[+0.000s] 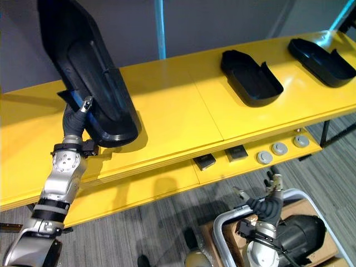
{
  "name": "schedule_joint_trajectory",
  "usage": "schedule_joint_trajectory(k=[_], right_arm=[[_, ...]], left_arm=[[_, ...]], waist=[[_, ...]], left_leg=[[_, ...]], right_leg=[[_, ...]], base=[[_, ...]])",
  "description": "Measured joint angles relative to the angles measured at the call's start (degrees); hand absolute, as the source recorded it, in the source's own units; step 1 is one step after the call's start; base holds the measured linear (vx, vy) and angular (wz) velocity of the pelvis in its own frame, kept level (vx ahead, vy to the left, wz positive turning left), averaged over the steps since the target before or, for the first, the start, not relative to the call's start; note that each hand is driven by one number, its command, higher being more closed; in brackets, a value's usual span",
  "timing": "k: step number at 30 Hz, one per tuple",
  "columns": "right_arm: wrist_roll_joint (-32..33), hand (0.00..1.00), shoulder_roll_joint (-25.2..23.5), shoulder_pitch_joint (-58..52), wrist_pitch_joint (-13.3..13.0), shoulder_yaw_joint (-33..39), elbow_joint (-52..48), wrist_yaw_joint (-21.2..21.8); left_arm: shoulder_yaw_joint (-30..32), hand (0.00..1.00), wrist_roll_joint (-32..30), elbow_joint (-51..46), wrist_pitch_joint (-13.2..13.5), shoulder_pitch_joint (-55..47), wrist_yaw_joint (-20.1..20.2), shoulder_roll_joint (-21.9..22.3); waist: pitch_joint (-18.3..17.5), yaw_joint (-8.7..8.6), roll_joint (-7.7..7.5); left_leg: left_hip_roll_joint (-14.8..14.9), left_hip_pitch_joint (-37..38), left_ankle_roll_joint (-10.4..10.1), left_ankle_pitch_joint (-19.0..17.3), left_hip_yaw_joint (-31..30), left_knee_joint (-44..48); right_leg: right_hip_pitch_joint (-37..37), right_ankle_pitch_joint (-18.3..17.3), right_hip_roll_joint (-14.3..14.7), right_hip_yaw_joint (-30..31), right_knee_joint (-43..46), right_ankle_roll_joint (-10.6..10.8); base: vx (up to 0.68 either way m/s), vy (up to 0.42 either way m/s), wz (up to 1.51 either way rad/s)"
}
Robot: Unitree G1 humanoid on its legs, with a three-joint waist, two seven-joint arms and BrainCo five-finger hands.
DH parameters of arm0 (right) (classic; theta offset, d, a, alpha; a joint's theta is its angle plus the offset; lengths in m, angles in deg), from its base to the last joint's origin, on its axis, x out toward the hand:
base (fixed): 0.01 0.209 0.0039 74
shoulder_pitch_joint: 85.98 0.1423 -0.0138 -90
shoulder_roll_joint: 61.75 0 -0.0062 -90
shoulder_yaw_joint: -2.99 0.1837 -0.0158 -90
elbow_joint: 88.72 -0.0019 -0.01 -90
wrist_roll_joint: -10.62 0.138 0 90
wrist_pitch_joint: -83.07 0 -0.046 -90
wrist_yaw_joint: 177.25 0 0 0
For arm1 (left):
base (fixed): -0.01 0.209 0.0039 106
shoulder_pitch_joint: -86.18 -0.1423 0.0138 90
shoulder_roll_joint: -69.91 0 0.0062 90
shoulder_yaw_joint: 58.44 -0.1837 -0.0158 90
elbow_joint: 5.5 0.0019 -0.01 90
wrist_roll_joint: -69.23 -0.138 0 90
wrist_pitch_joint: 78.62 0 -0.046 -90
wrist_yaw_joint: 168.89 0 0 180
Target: Walk over and take plastic housings, then place them on the shelf
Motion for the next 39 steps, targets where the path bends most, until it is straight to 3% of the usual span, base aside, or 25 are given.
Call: schedule_joint_trajectory(k=[4, 11, 28, 29, 39], right_arm=[[-2.9, 0.0, 0.9, -0.6, 0.6, -2.2, 3.1, 0.4], [-4.1, 0.0, 1.4, -0.6, 1.1, -8.4, 5.5, 1.0], [-4.1, 0.0, 1.1, -0.5, 1.8, -13.3, 7.6, 1.3], [-4.1, 0.0, 1.1, -0.5, 1.8, -13.3, 7.6, 1.3], [-4.1, 0.0, 1.2, -0.4, 2.1, -13.4, 9.1, 1.2]], left_arm=[[-3.5, 1.0, 0.8, 6.2, -1.4, 4.8, 1.3, -1.6], [-6.7, 1.0, 1.1, 12.3, -2.9, 11.8, 2.3, -2.8], [-6.3, 1.0, 0.4, 23.0, -4.7, 25.0, 0.7, -2.7], [-6.3, 0.0, 0.3, 23.0, -4.7, 25.0, 0.4, -2.5], [-5.1, 0.0, -0.3, 20.4, -5.0, 23.5, -3.1, 2.2]], waist=[[2.4, -1.1, 0.48], [5.0, -1.23, 0.63], [9.0, -1.46, 0.61], [9.0, -1.41, 0.61], [9.1, -1.22, 0.63]], left_leg=[[-0.2, -0.8, 0.0, 0.0, 0.1, 0.1], [-0.3, -2.7, 0.1, 0.0, 0.1, 0.8], [-0.3, -5.0, 0.1, 0.1, 0.0, 2.6], [-0.3, -5.0, 0.1, 0.1, 0.0, 2.5], [-0.4, -4.5, 0.6, 0.5, -2.0, 2.0]], right_leg=[[-1.0, 0.2, -0.1, 0.2, 0.1, 0.0], [-2.7, 0.5, -0.3, 0.8, 0.3, 0.1], [-4.6, 0.9, -0.4, 0.9, 1.1, 0.3], [-4.5, 0.9, -0.4, 0.9, 1.1, 0.4], [-2.6, 0.9, -0.8, -1.7, 0.1, 0.4]], base=[[0.01, 0.008, -0.04], [0.0, 0.0, 0.0], [-0.01, 0.009, 0.01], [0.01, 0.034, 0.02], [0.0, 0.025, 0.11]])
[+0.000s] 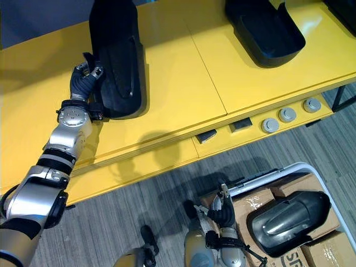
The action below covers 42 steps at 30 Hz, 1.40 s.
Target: Walk over and take plastic housings, then place them on the shelf
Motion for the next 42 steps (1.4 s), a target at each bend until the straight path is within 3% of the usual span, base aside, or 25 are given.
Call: schedule_joint_trajectory(k=[13, 24, 31, 42], right_arm=[[0.0, 0.0, 0.3, 0.3, 0.4, 0.0, 0.2, -1.1], [0.0, 0.0, 2.3, 0.2, 1.3, -1.0, 0.7, -1.5], [-0.1, 0.0, 3.7, 0.1, 1.9, -2.2, 2.4, -1.5], [-1.0, 0.0, 5.7, -0.4, 2.2, -2.3, 2.4, -1.5]], left_arm=[[-0.1, 0.0, 6.6, -8.0, 0.7, -4.1, -5.1, 6.1], [-1.4, 0.0, 19.0, -14.3, 1.7, -11.1, -8.6, 8.7], [-5.9, 0.0, 21.4, -23.3, 2.1, -20.1, -8.7, 11.3], [-10.8, 0.0, 27.9, -26.3, 2.2, -25.4, -6.0, 12.4]], waist=[[-0.1, 0.05, 0.06], [-3.3, 0.09, 0.47], [-6.3, 0.6, 1.07], [-9.3, 0.71, 1.21]], left_leg=[[-1.1, 0.8, 0.5, 1.2, -2.5, -1.6], [-1.2, 2.0, 0.6, 1.4, -3.0, -2.0], [-1.3, 2.3, 0.6, 1.4, -3.1, -2.2], [-1.4, 4.1, 0.5, 1.6, -3.1, -3.7]], right_leg=[[1.8, 0.1, -1.1, -2.1, -1.2, 0.1], [3.4, 0.1, -1.3, -3.1, -1.8, 0.1], [3.7, 0.1, -1.4, -3.1, -1.8, 0.1], [5.1, 0.1, -1.4, -3.2, -2.1, 0.1]], base=[[0.01, 0.037, 0.1], [0.01, 0.016, 0.02], [0.0, 0.005, 0.0], [0.01, 0.008, 0.0]])
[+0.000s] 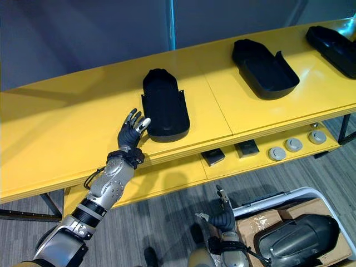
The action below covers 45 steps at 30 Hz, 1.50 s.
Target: Walk over and take plastic housings, then place them on the shelf
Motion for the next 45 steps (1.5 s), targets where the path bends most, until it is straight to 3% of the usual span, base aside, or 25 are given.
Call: schedule_joint_trajectory(k=[3, 4, 7, 11, 13, 15, 19, 25, 31, 36, 45], right_arm=[[-1.2, 0.0, 0.1, 0.0, 0.2, -0.1, 0.0, 0.0], [-1.2, 1.0, 0.1, 0.0, 0.3, -0.1, -0.2, 0.0], [-2.7, 1.0, 0.3, 0.2, 0.4, -0.4, -2.5, -0.1], [-3.8, 1.0, 1.4, 0.5, -0.3, -1.0, -12.2, -0.7], [-5.7, 1.0, 1.8, 1.2, -2.0, -1.0, -16.7, -1.0], [-6.1, 1.0, 2.0, 1.3, -3.5, -1.0, -19.0, -1.1], [-5.9, 1.0, 2.2, 2.1, -7.3, -0.9, -21.2, -1.0], [-3.1, 1.0, 1.8, 3.9, -8.5, -1.0, -20.1, 0.0], [1.2, 1.0, 1.5, 10.3, -8.7, -0.9, -8.3, 0.7], [3.5, 1.0, 1.1, 18.8, -8.2, -0.9, -1.2, 0.6], [3.6, 1.0, -0.3, 26.8, -7.5, -0.9, 4.8, -2.2]], left_arm=[[0.0, 0.0, -0.1, 0.0, 0.0, 0.0, 0.0, 0.3], [0.1, 0.0, -0.4, 0.0, -0.1, -0.1, -0.1, 0.5], [2.4, 0.0, -6.0, -1.1, -0.8, -2.1, -0.9, 2.3], [9.2, 0.0, -24.0, -11.3, -2.0, -11.9, -4.3, 7.5], [12.1, 0.0, -36.4, -21.5, -2.0, -20.5, -7.0, 9.5], [13.2, 0.0, -43.3, -27.2, -1.6, -26.0, -8.7, 10.4], [16.0, 0.0, -57.2, -36.4, 1.6, -40.5, -10.7, 11.1], [17.6, 0.0, -61.4, -37.1, 4.1, -48.9, -11.2, 12.9], [22.0, 0.0, -62.8, -33.9, 5.0, -53.8, -11.1, 14.7], [22.0, 0.0, -58.2, -28.2, 5.1, -56.3, -7.9, 15.0], [21.3, 0.0, -55.1, -23.4, 5.1, -56.1, -5.0, 15.0]], waist=[[-0.5, 0.03, -0.03], [-0.7, 0.06, -0.04], [-1.0, 0.06, -0.03], [-2.1, 0.73, -0.05], [-2.9, 1.61, -0.14], [-3.0, 2.64, -0.18], [-6.3, 4.35, -0.58], [-7.4, 6.43, -2.17], [-7.7, 7.89, -2.93], [-6.6, 10.34, -3.35], [-3.5, 11.02, -3.66]], left_leg=[[-0.1, 0.2, 0.0, 0.3, 0.0, -0.4], [-0.1, 0.5, 0.0, 0.4, 0.1, -0.6], [-0.1, 1.1, 0.0, 0.4, 0.1, -0.8], [0.0, 1.8, -0.2, 0.8, 0.1, -1.7], [0.2, 2.5, -0.3, 1.0, 0.1, -2.4], [0.3, 3.7, -0.3, 1.0, 0.0, -2.8], [-0.1, 4.2, -0.7, 2.1, -1.3, -5.7], [-0.7, 4.8, -0.4, 3.4, -2.8, -7.6], [-1.5, 2.8, 0.0, 4.4, -6.4, -7.6], [-2.1, 0.6, 0.2, 5.6, -9.7, -7.6], [-2.9, -2.3, 0.6, 6.4, -11.2, -7.6]], right_leg=[[0.0, 0.0, 0.0, 0.0, 0.0, 0.0], [0.2, 0.0, 0.0, 0.0, 0.0, 0.0], [0.8, 0.0, 0.1, 0.0, -0.1, 0.0], [1.1, 0.0, 0.3, -0.1, -0.1, 0.0], [1.7, 0.0, 0.5, -0.3, -0.1, 0.0], [2.9, -0.1, 0.6, -0.4, -0.4, 0.1], [3.2, -0.5, 0.4, -2.2, -0.8, 0.6], [3.8, -0.9, -0.2, -3.6, -0.8, 1.1], [3.8, -1.3, -1.3, -7.3, -0.7, 1.1], [2.6, -1.9, -2.1, -10.4, 0.6, 1.2], [0.2, -2.1, -3.0, -11.9, 1.3, 1.3]], base=[[0.01, 0.007, 0.0], [0.0, 0.0, 0.0], [0.0, 0.0, 0.0], [0.0, 0.0, 0.0], [0.0, 0.0, 0.0], [0.0, 0.003, 0.02], [0.01, 0.005, 0.19], [0.0, 0.01, 0.16], [0.02, 0.009, 0.33], [0.01, 0.011, 0.33], [0.0, 0.018, 0.1]])
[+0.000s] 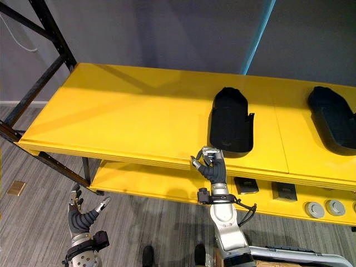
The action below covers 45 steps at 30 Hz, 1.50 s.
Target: Walk over and take plastic housings, then place them on the shelf
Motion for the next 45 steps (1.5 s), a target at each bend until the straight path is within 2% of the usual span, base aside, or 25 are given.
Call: schedule_joint_trajectory(k=[7, 17, 29, 36, 38, 41, 45], right_arm=[[-0.1, 1.0, 0.4, 7.0, 1.4, 1.2, 4.8, -3.6], [0.0, 1.0, 2.1, 14.4, 2.3, 3.4, 11.2, -5.8], [0.2, 1.0, 6.9, 24.7, 2.7, 3.4, 16.9, -6.5], [0.9, 1.0, 8.1, 28.1, 2.8, 3.4, 18.6, -6.7], [2.0, 1.0, 8.2, 27.7, 2.9, 3.4, 16.9, -6.7], [2.0, 1.0, 7.8, 24.7, 2.9, 3.4, 9.2, -6.5], [1.7, 1.0, 4.8, 15.0, 2.5, 5.7, -7.7, -5.6]], left_arm=[[-0.6, 0.0, 1.2, 0.6, 0.0, 0.4, 0.0, 0.0], [-3.9, 0.0, 2.3, 2.3, 0.1, 1.0, -0.2, -0.5], [-5.1, 0.0, 3.6, 2.3, 1.3, 1.6, -0.4, -1.1], [-7.0, 0.0, 4.6, 2.3, 1.5, 2.9, -0.7, -1.9], [-7.3, 0.0, 4.6, 2.3, 1.5, 3.1, -0.7, -1.9], [-7.1, 0.0, 4.6, 2.3, 1.5, 3.6, -0.9, -1.7], [-5.9, 0.0, 4.5, 2.3, 1.5, 4.1, -1.0, -0.4]], waist=[[1.7, 0.41, 0.02], [4.0, 0.86, 0.24], [6.2, 1.31, 2.11], [7.1, 1.63, 2.63], [7.3, 1.62, 2.78], [7.7, 1.47, 2.91], [7.7, 0.9, 2.83]], left_leg=[[-0.1, -1.0, 0.2, 0.3, -1.0, 0.2], [-0.3, -2.2, 0.4, 0.5, -1.2, 0.2], [-0.1, -4.0, 0.4, 0.5, -1.0, 1.2], [0.2, -4.5, 0.3, 0.5, -1.1, 1.5], [0.2, -4.6, 0.3, 0.5, -1.1, 1.5], [0.3, -4.6, 0.3, 0.5, -1.2, 1.5], [0.4, -3.9, 0.1, 0.3, -1.2, 1.1]], right_leg=[[-0.5, 0.0, -0.1, -0.9, -0.1, 0.0], [-1.7, 0.0, -0.2, -0.6, 0.3, -0.1], [-3.3, 0.0, 0.2, -0.3, 0.8, -0.3], [-3.7, -0.1, 0.5, -0.3, 0.8, -0.6], [-3.7, -0.1, 0.6, -0.3, 0.8, -0.6], [-3.7, -0.1, 0.6, -0.6, 0.8, -0.7], [-3.2, -0.2, 0.5, -0.6, 0.8, -0.8]], base=[[0.04, 0.023, 0.07], [0.0, 0.006, 0.01], [0.0, 0.004, -0.01], [0.0, 0.0, 0.0], [0.0, 0.0, 0.0], [0.0, 0.0, 0.0], [0.01, 0.006, 0.0]])
